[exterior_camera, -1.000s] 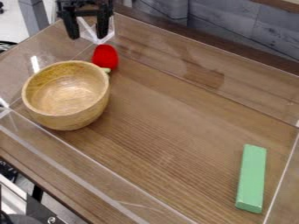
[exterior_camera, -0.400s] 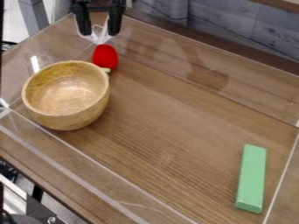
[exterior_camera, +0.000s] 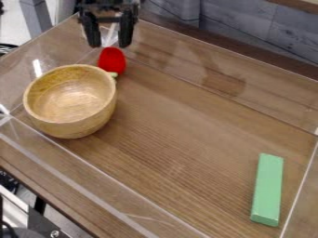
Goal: Move the red fruit to the left
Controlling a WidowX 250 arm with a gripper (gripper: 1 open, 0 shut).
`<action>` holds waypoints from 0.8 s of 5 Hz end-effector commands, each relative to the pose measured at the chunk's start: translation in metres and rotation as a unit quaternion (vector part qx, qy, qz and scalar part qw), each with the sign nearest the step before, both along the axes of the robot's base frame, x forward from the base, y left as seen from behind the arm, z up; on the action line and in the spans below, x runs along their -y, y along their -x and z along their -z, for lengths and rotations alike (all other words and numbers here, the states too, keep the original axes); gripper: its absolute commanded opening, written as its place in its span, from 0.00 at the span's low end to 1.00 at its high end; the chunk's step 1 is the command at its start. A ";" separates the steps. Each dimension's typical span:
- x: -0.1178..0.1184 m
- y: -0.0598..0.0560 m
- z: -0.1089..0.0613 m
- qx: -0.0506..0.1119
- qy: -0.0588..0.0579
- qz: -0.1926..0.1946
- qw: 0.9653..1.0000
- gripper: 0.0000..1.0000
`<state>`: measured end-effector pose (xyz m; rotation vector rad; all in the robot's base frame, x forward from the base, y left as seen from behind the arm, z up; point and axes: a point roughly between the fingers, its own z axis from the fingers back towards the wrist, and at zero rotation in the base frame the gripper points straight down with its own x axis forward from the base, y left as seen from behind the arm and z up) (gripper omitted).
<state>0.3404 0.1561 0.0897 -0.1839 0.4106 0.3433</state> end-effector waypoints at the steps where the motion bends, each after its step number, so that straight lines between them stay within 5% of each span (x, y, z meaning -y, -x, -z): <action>1: 0.009 0.000 -0.040 0.044 -0.014 0.011 0.999 1.00; 4: 0.021 -0.008 -0.042 0.035 -0.018 0.044 0.998 1.00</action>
